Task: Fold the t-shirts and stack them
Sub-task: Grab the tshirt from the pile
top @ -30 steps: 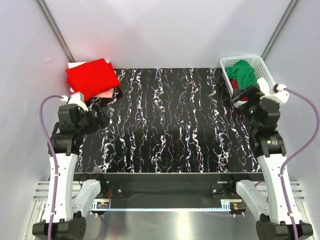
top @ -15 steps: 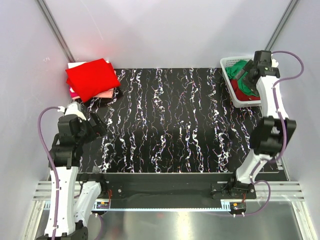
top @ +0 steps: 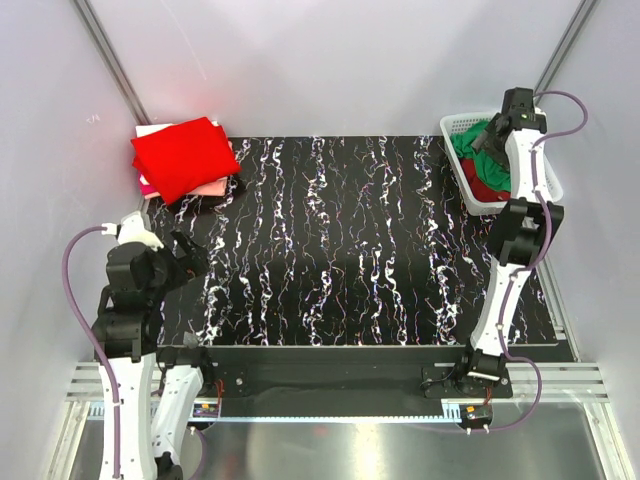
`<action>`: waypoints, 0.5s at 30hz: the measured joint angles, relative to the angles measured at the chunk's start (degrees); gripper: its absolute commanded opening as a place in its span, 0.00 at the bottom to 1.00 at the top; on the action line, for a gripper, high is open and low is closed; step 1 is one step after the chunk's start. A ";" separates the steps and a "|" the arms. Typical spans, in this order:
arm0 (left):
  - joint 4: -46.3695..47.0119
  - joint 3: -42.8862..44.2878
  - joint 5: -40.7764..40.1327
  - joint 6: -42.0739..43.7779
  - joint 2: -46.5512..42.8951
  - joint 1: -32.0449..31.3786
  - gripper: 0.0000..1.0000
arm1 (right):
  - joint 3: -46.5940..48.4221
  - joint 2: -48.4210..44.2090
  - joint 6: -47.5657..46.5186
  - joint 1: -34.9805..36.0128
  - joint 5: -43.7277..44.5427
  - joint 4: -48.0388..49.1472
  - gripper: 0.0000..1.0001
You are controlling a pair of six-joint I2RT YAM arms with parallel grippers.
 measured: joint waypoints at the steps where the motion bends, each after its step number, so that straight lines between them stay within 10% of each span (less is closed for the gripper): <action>1: 0.11 0.00 -0.02 0.00 -0.20 0.07 0.99 | 1.79 1.66 -0.07 -0.11 0.00 -0.42 0.79; 7: 0.24 -0.07 0.00 -0.13 -0.24 0.31 0.99 | 7.30 8.13 -0.37 -0.79 -0.13 -1.64 0.65; 15: 0.22 -0.39 -0.02 -0.15 -0.22 0.87 0.99 | 8.94 11.45 -0.57 -1.77 -0.90 -1.86 0.21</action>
